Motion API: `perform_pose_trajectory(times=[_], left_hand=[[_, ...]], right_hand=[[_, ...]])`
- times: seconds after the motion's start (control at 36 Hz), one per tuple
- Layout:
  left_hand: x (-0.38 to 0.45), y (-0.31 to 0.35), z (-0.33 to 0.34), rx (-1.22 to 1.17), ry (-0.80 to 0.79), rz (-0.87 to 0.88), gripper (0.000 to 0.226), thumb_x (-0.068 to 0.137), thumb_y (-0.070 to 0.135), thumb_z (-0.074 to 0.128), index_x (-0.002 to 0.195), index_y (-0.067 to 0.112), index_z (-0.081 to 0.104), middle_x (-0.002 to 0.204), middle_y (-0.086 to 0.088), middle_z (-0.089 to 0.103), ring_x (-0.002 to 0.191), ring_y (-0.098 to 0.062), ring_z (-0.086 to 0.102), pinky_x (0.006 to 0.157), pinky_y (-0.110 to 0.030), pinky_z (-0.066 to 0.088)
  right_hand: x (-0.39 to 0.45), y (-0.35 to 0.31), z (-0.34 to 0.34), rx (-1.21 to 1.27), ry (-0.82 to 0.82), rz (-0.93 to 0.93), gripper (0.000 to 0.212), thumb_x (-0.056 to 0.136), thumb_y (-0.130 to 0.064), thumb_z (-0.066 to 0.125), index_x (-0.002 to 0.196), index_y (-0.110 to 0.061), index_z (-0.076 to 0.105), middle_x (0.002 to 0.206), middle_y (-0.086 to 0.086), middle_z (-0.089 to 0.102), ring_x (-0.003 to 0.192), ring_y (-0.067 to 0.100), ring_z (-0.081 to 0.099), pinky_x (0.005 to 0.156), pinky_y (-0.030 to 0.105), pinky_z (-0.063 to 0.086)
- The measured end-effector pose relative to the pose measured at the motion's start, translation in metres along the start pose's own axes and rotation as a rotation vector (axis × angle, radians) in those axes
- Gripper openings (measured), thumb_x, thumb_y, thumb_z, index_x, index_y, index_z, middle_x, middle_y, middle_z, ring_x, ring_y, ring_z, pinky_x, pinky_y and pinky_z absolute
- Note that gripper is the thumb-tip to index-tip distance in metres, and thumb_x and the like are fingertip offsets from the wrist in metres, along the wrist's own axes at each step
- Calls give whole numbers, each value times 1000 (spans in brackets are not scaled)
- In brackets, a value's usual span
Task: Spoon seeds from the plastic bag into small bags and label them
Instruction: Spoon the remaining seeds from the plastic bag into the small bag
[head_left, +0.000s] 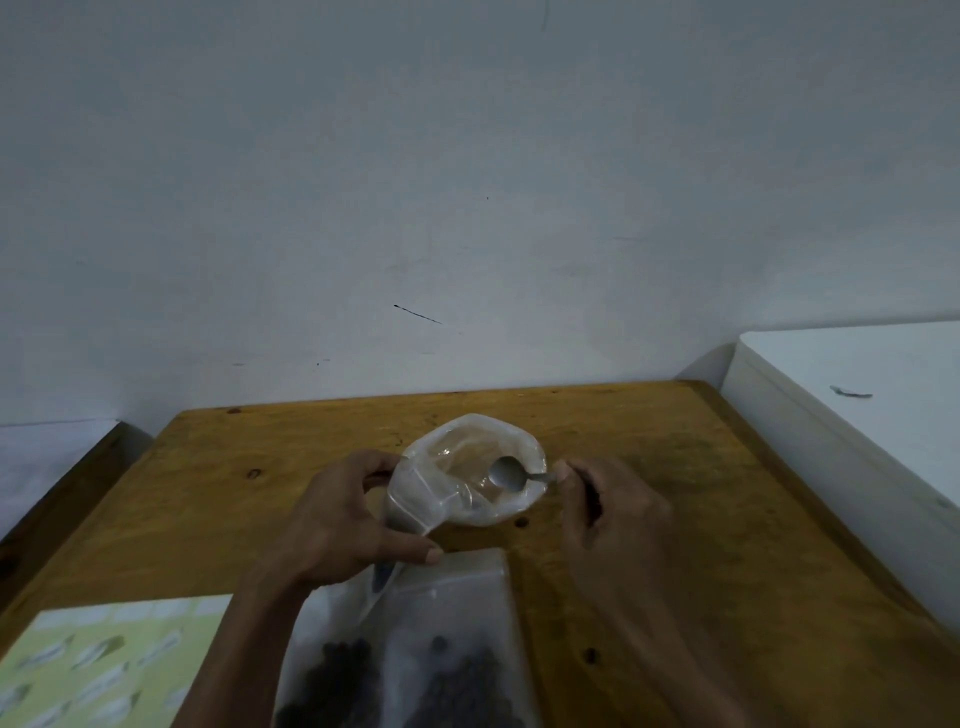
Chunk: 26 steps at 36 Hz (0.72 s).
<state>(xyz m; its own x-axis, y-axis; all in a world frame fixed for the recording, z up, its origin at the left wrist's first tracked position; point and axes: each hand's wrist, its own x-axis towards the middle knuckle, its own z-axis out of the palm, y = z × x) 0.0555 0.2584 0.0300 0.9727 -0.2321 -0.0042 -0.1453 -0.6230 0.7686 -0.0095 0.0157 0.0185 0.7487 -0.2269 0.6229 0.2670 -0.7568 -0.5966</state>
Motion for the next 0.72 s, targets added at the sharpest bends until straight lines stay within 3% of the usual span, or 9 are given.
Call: perform_pose_trajectory(times=[0.11,0.25,0.39,0.5,0.64,0.72], left_hand=[[-1,4,1,23,29,28,99,36,44,98,124,26,58,121,14,61,114,-6,56,90,-26,50],[0,12,-2,-1,90,55,97,31,42,99,119,30,60,116,17,62,107,4,54,85,-21,48],[2,16,-9,31,122,67,96,30,44,99,118,28,62,114,15,64,111,-4,58,94,-35,54],[0,16,-8,106,95,69,97,33,46,98,121,29,60,119,13,62,114,-10,57,96,-36,53],[-2,14,-5,155,81,88,90,41,38,99,118,35,55,113,19,56,109,-5,52,80,-16,44],[-2,10,-8,186,51,58,93,43,39,99,124,31,54,117,16,55,112,-7,52,87,-22,46]], right_hand=[[-2,1,14,-32,-65,45,10,95,-10,62,89,-16,68,73,-17,47,61,-6,46,55,6,40],[-8,8,25,37,-32,198,16,96,-10,59,86,-15,70,65,-11,55,55,-1,49,50,8,38],[-11,16,26,67,-37,376,17,99,-20,55,92,-17,70,62,-9,58,51,5,53,45,15,40],[-12,14,27,64,-57,353,16,99,-19,56,93,-20,70,63,-11,59,53,4,55,45,15,40],[-11,14,27,91,-62,283,19,98,-18,59,83,-21,71,59,-11,58,51,4,54,46,14,39],[-12,12,25,113,-48,211,13,97,-18,61,93,-22,72,67,-13,62,57,0,56,49,10,37]])
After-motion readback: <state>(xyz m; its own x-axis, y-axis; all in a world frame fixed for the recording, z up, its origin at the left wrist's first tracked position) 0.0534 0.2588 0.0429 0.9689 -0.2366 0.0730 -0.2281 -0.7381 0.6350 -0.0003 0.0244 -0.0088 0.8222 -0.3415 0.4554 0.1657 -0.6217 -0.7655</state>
